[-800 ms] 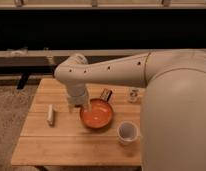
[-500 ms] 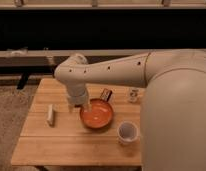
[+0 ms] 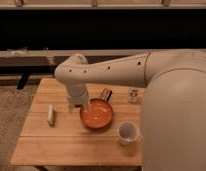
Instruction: Drag the pepper across the table
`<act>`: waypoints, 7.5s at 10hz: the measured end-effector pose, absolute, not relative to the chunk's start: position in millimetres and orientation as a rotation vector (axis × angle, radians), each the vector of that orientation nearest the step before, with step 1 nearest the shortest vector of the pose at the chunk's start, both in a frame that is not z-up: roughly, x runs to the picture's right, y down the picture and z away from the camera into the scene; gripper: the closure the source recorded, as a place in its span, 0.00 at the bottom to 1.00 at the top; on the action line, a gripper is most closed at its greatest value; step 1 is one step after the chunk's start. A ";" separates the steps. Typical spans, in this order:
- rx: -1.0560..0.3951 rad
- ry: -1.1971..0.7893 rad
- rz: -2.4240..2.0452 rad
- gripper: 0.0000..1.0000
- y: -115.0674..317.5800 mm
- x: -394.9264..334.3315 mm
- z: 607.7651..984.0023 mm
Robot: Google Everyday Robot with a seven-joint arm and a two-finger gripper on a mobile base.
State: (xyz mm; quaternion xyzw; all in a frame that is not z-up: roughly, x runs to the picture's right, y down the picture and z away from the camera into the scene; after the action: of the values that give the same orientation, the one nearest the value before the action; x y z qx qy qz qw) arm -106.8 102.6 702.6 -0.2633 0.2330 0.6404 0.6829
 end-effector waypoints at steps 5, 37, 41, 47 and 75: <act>-0.591 0.523 1.436 0.35 102.9 -106.8 702.6; -0.733 0.381 0.676 0.35 50.2 -179.7 876.5; -0.749 0.442 0.633 0.35 74.4 -185.3 894.0; -0.700 0.523 0.625 0.35 84.3 -174.8 913.9; -0.549 0.625 0.666 0.26 62.1 -156.4 918.5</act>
State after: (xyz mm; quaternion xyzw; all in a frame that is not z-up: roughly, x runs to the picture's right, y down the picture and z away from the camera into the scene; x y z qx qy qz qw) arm -156.4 62.1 918.5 -0.2617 0.2980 0.3173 0.8614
